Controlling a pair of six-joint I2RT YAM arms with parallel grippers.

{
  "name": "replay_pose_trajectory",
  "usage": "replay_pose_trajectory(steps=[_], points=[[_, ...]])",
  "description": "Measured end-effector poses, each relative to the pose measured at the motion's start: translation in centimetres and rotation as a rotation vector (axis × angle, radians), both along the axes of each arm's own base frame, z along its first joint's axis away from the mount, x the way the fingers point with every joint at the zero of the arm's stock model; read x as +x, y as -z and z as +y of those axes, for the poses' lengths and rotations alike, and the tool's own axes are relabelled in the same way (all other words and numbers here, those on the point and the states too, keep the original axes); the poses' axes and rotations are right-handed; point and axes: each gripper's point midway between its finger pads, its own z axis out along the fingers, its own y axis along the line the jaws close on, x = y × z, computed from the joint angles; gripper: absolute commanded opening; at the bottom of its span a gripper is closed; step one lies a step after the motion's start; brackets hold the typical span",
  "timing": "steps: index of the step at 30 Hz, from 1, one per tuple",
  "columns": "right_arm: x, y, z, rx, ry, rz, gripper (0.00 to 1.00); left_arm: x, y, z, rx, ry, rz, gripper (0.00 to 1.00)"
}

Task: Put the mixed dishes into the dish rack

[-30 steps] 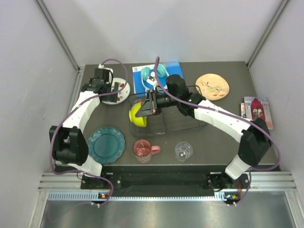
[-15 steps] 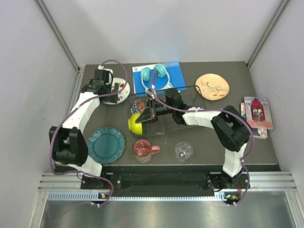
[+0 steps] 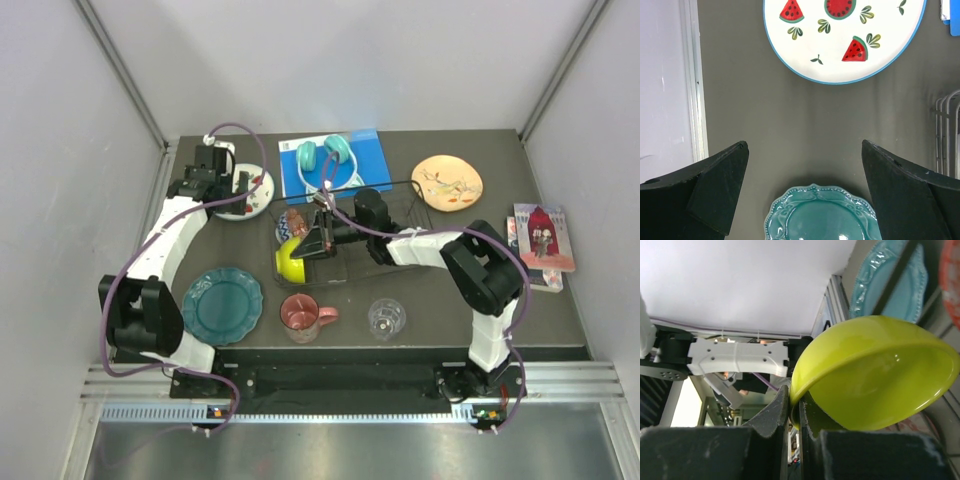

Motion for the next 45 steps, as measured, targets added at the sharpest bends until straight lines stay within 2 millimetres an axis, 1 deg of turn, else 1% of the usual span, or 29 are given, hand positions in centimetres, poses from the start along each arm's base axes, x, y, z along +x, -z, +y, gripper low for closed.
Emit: replay_pose_trajectory(steps=[3,6,11,12,13,15,16,18,19,22,25,29,32,34,36,37,38,39,40,42,44,45], points=[[0.0,1.8,-0.7,-0.04,0.012,0.018,0.0,0.0,0.0,0.0,0.0,0.0,-0.001,0.99],[0.4,3.4,-1.5,-0.082,0.034,0.022,0.0,0.0,0.0,0.0,0.0,0.0,-0.001,0.99],[0.7,4.8,-2.2,-0.124,0.042,0.013,0.0,0.0,0.0,0.0,0.0,0.0,-0.001,0.99],[0.7,4.9,-2.2,-0.127,0.042,0.007,0.02,0.0,0.0,0.0,0.0,0.0,-0.001,0.99],[0.7,5.0,-2.2,-0.13,0.042,0.002,0.13,0.0,0.0,0.0,0.0,0.0,-0.001,0.99],[0.7,5.2,-2.3,-0.136,0.039,-0.003,0.27,0.0,0.0,0.0,0.0,0.0,-0.001,0.99],[0.7,5.3,-2.2,-0.137,0.036,-0.008,0.41,0.0,0.0,0.0,0.0,0.0,-0.001,0.99],[0.5,5.6,-2.2,-0.15,0.032,-0.004,0.52,0.0,0.0,0.0,0.0,0.0,-0.001,0.99],[0.4,5.9,-2.2,-0.164,0.029,-0.009,0.61,0.0,0.0,0.0,-0.001,0.001,-0.001,0.99],[-0.1,6.5,-2.3,-0.198,0.013,-0.021,0.76,0.0,-0.2,-0.2,-0.006,0.006,0.0,0.99],[-0.7,5.6,-2.7,-0.225,0.005,-0.079,0.82,0.2,-0.7,-0.6,-0.03,0.012,-0.012,0.99],[-1.3,4.0,-4.2,-0.288,0.026,-0.157,0.86,0.4,-1.2,-1.2,-0.063,0.018,-0.022,0.99],[-1.1,1.5,-5.6,-0.344,0.067,-0.253,0.86,0.4,-1.4,-1.7,-0.081,0.021,-0.023,0.99],[-0.3,-0.6,-6.7,-0.378,0.123,-0.343,0.83,0.5,-1.7,-2.0,-0.095,0.027,-0.026,0.99],[0.9,-2.8,-8.5,-0.423,0.215,-0.433,0.81,0.5,-1.9,-2.3,-0.104,0.032,-0.028,0.99],[1.9,-3.8,-10.0,-0.466,0.296,-0.48,0.73,0.5,-1.9,-2.4,-0.109,0.033,-0.028,0.99],[3.0,-4.5,-11.5,-0.502,0.364,-0.509,0.68,0.5,-1.9,-2.6,-0.113,0.035,-0.027,0.99],[4.9,-5.2,-13.8,-0.572,0.483,-0.541,0.65,0.4,-1.9,-2.8,-0.119,0.037,-0.023,0.99],[6.3,-5.6,-15.8,-0.63,0.571,-0.561,0.62,0.3,-1.8,-2.9,-0.125,0.038,-0.018,0.99],[9.7,-5.6,-20.9,-0.791,0.779,-0.561,0.63,0.1,-1.6,-3.1,-0.134,0.039,-0.007,0.99],[12.1,-4.0,-25.6,-0.978,0.939,-0.533,0.65,-0.2,-1.4,-3.3,-0.145,0.04,0.008,0.99],[12.7,-2.8,-27.4,-1.071,0.983,-0.513,0.65,-0.3,-1.3,-3.4,-0.152,0.041,0.012,0.99]])
